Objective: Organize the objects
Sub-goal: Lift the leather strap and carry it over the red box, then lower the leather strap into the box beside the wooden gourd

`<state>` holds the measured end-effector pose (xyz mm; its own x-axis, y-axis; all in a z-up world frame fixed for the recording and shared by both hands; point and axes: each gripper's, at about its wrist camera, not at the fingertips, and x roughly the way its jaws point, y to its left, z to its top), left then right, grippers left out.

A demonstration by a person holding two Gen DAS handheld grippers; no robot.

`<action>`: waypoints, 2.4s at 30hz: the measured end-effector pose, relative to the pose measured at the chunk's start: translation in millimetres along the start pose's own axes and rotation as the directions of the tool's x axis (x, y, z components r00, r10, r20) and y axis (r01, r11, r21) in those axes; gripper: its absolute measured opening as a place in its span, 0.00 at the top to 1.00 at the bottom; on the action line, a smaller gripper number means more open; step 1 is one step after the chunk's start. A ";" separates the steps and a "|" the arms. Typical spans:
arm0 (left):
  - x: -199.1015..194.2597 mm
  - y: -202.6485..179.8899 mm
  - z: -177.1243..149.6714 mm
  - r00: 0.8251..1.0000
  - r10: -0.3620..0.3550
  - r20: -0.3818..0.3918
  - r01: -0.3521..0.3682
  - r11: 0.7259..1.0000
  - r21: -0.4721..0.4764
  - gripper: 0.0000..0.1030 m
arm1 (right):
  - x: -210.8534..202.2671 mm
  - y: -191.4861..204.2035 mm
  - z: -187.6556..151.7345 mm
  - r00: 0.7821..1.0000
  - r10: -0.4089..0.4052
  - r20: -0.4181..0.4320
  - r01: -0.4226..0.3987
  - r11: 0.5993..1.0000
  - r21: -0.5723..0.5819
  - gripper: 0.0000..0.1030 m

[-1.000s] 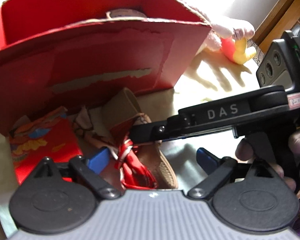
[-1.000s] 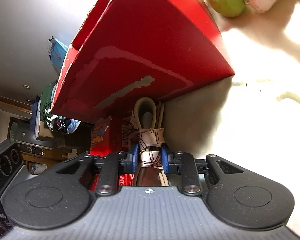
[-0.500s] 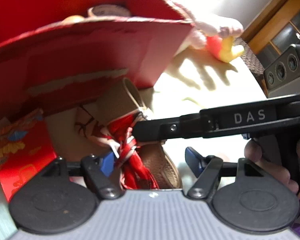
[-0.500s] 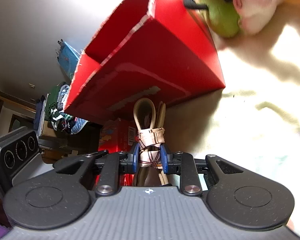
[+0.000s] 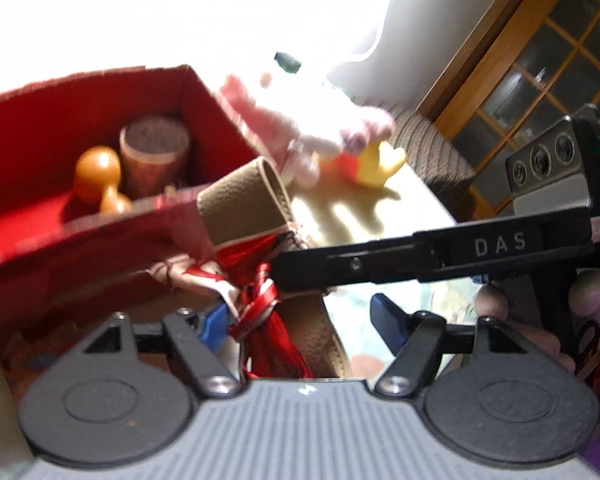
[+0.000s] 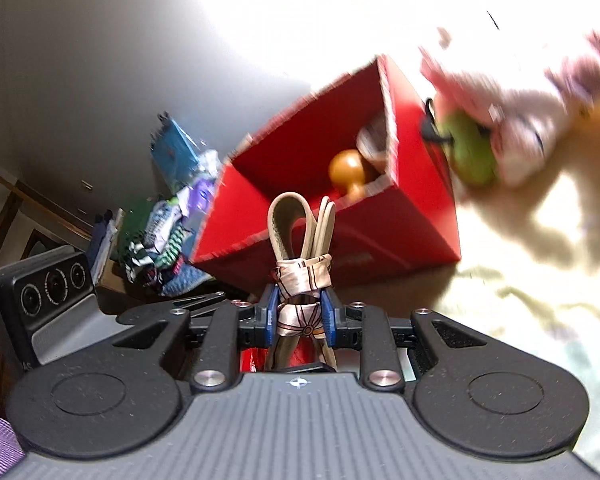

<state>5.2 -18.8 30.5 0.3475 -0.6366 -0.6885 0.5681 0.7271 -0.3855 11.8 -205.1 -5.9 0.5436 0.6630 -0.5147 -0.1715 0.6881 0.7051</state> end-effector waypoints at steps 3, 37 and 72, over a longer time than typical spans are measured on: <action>-14.8 -1.1 14.5 0.998 -0.004 0.059 0.003 1.000 0.018 0.29 | -5.5 12.0 14.1 0.999 0.019 0.045 -0.018 0.999 -0.037 0.76; 12.9 168.4 82.8 0.985 0.171 0.003 -0.168 0.970 -0.175 0.28 | 192.2 14.7 118.5 0.983 -0.081 -0.163 0.088 0.995 0.038 0.76; 54.0 158.8 91.4 0.885 0.417 -0.209 -0.432 0.902 -0.031 0.23 | 221.3 -2.2 111.6 0.910 -0.255 -0.328 0.279 0.960 0.028 0.73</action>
<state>182.3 38.8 -11.8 0.3882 -0.2066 -0.8981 0.3393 0.9381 -0.0692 224.1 -92.8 -66.9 0.2688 0.5248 -0.8077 0.0097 0.8370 0.5471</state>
